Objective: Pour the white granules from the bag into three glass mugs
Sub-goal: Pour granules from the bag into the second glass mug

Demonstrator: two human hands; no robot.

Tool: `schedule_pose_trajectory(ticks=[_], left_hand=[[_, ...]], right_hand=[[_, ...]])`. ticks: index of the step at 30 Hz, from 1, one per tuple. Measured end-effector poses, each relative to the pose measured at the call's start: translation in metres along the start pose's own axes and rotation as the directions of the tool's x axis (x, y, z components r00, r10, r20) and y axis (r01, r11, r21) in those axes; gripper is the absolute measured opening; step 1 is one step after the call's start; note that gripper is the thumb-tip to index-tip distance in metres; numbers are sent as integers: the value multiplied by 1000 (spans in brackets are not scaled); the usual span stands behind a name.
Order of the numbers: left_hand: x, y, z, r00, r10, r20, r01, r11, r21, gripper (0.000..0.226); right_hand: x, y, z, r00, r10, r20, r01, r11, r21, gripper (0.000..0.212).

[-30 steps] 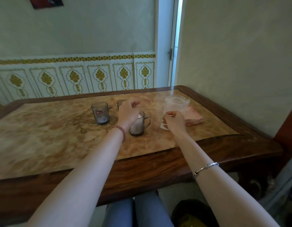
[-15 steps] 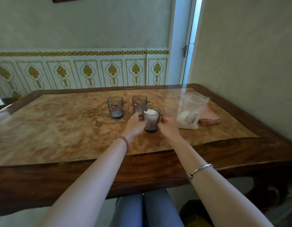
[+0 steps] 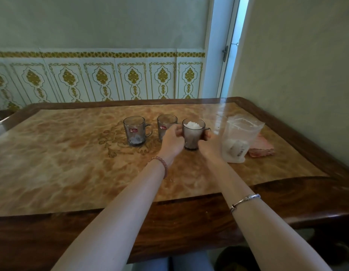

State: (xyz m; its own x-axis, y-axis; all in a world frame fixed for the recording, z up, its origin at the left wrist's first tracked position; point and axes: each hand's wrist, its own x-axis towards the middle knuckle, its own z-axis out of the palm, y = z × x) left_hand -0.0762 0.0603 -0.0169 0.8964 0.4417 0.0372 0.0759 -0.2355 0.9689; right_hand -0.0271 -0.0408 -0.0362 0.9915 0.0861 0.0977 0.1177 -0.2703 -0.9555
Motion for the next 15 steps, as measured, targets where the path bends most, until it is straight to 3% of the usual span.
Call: schedule_pose_trajectory(ticks=[15], left_hand=[[42,-17,25,997,17,72,-17,1000,0,59]], right_hand=[[46,19,11,997,80,6,-80,996,49,56]])
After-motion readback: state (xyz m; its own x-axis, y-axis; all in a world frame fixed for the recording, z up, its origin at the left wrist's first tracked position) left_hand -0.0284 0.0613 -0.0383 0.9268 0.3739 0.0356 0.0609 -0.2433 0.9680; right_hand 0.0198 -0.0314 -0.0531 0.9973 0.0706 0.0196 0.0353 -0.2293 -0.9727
